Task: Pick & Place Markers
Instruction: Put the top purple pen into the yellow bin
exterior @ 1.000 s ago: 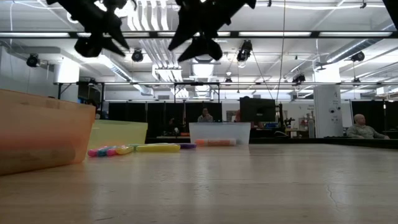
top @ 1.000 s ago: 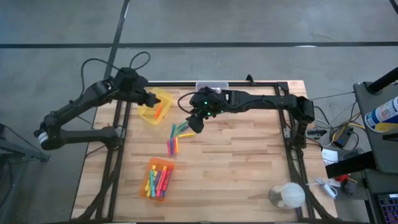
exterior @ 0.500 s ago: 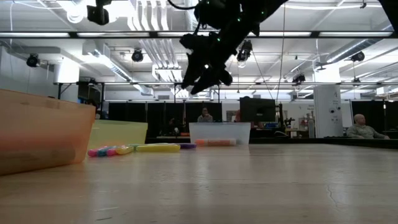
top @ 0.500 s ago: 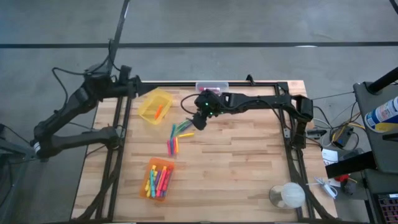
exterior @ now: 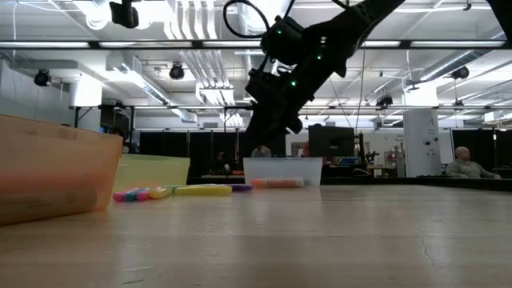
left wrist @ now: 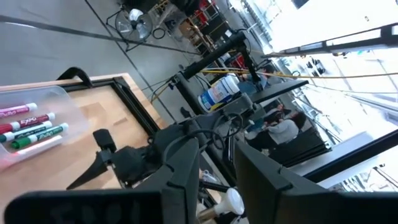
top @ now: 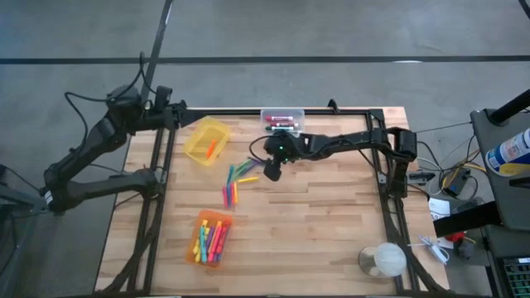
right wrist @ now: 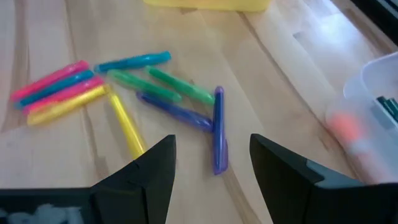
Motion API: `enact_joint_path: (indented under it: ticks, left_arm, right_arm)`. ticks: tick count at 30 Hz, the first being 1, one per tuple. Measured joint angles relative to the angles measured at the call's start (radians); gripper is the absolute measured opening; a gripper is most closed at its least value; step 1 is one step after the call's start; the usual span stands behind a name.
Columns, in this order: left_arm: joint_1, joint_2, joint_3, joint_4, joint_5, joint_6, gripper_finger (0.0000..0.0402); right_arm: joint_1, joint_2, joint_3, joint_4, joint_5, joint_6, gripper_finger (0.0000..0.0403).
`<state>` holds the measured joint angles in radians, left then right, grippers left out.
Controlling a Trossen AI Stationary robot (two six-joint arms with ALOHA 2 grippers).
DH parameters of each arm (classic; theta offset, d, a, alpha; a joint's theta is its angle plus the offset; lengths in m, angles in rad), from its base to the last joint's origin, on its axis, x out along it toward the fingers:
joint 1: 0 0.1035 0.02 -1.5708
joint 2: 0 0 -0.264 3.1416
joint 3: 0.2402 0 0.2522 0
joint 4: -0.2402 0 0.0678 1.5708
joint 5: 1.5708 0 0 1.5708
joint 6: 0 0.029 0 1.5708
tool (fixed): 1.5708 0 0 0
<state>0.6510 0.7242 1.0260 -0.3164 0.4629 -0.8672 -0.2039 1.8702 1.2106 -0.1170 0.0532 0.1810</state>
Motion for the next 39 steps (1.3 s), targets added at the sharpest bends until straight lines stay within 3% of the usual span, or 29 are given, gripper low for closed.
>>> enact_joint_path:
  ticks: [6, 11, 20, 26, 39]
  left_arm:
    - [0.0, 0.011, 0.0, 0.011, 0.0, -0.006, 0.0097]
    - [0.0, 0.019, 0.0, 0.012, 0.0, -0.006, 0.0097]
    - [0.0, 0.017, 0.0, 0.013, 0.0, -0.026, 0.0097]
    - [0.0, 0.016, 0.0, 0.013, 0.004, -0.026, 0.0097]
    - [0.0, 0.016, 0.0, 0.019, 0.004, -0.049, 0.0097]
  right_arm:
    - [-0.01, 0.037, -0.02, 0.003, -0.001, -0.003, 0.0201]
    - [-0.008, 0.122, 0.045, -0.013, -0.058, 0.003, 0.0201]
    - [-0.01, 0.24, 0.193, -0.122, -0.033, 0.017, 0.0191]
    - [-0.017, 0.27, 0.25, -0.186, 0.029, -0.032, 0.0176]
    - [-0.033, 0.297, 0.251, -0.211, -0.042, -0.033, 0.0158]
